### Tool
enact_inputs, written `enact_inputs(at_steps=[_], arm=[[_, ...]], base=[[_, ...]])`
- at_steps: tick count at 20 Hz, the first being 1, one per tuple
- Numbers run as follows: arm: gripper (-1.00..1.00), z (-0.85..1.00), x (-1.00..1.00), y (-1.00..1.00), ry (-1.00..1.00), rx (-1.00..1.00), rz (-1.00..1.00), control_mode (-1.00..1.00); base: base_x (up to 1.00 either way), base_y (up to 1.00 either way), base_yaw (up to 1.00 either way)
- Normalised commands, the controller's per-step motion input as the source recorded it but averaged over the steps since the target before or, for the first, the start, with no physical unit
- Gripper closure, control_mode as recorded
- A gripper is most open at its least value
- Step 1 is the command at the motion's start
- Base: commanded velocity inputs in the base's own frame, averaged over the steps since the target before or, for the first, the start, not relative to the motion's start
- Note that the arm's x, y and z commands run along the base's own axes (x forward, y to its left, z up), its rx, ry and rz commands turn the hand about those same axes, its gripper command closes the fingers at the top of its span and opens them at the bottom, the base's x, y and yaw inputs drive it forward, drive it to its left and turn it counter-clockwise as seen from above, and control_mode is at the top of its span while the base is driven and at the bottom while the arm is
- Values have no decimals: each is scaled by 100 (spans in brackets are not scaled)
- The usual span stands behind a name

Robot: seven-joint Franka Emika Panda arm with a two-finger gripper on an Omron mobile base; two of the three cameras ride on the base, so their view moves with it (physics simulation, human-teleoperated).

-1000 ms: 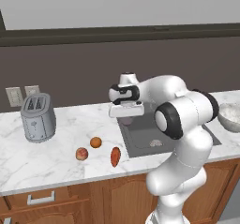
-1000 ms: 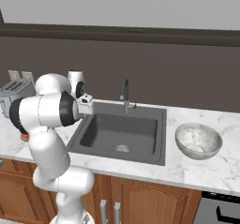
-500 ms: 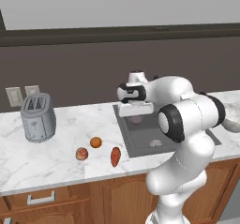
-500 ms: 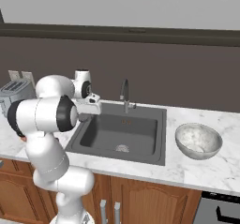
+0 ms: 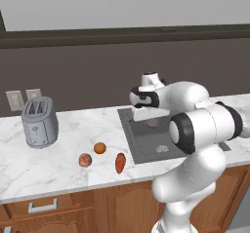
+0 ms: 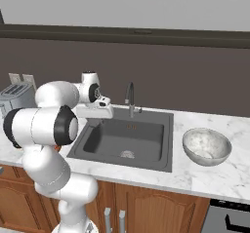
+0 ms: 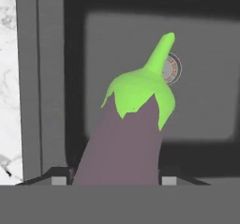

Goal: There is a mixed pile of frozen fruits and vegetables on the counter. Locate all the frozen vegetables and place the items in a bowl on the counter. Take all the frozen fruits and defrost them in a running sink.

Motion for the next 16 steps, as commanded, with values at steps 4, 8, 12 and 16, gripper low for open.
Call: enact_inputs(at_steps=[4,8,12,16], arm=[[100,-6,-8,-50,-2,-8,2,-100],[100,-2,-5,-58,0,-4,1,-100],[100,2,-6,-55,0,-2,0,-100],[100,5,0,-53,-1,-1,0,-100]], base=[[0,0,0],[0,0,0],[0,0,0],[0,0,0]])
